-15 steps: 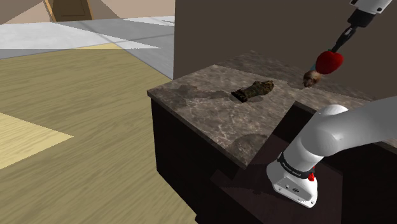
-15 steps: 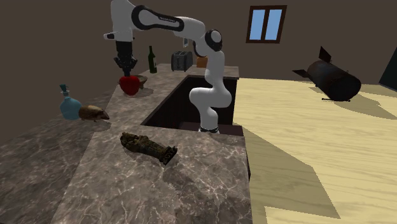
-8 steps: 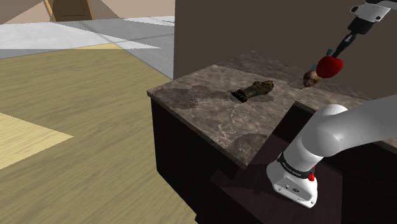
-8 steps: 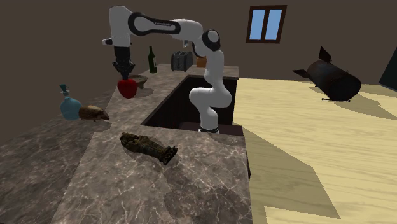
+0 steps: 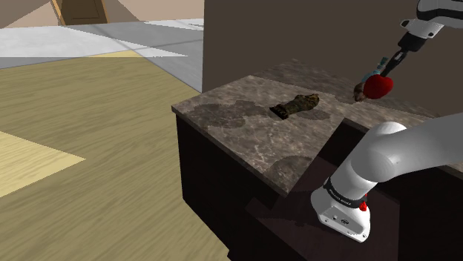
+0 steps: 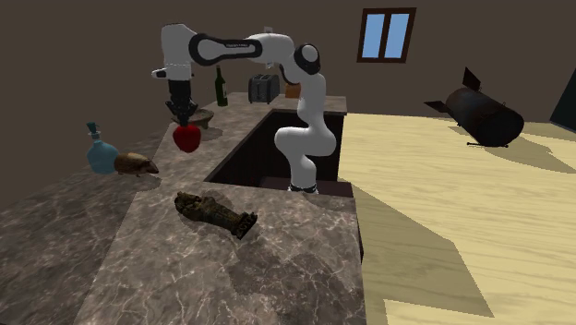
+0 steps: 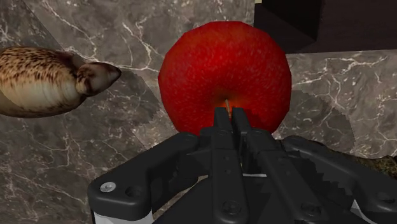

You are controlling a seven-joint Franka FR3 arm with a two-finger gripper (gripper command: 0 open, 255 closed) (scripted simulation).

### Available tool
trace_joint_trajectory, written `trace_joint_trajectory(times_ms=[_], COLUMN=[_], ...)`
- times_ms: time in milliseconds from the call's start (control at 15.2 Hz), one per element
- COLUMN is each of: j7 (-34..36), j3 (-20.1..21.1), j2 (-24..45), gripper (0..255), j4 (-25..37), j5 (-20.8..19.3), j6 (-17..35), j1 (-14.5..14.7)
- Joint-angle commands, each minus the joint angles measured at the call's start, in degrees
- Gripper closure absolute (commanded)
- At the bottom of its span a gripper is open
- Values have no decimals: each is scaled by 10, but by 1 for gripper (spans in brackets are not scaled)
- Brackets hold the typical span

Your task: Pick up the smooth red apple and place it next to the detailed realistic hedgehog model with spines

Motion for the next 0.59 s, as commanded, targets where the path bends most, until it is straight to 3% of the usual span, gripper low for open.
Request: trace_joint_trajectory(times_ms=[0,528], j7=[0,6], j3=[-6,-29], j2=[-2,-10], gripper=[255,255], j4=[-13,-70], j5=[-4,-23], j6=[13,67], j1=[-1,-6])
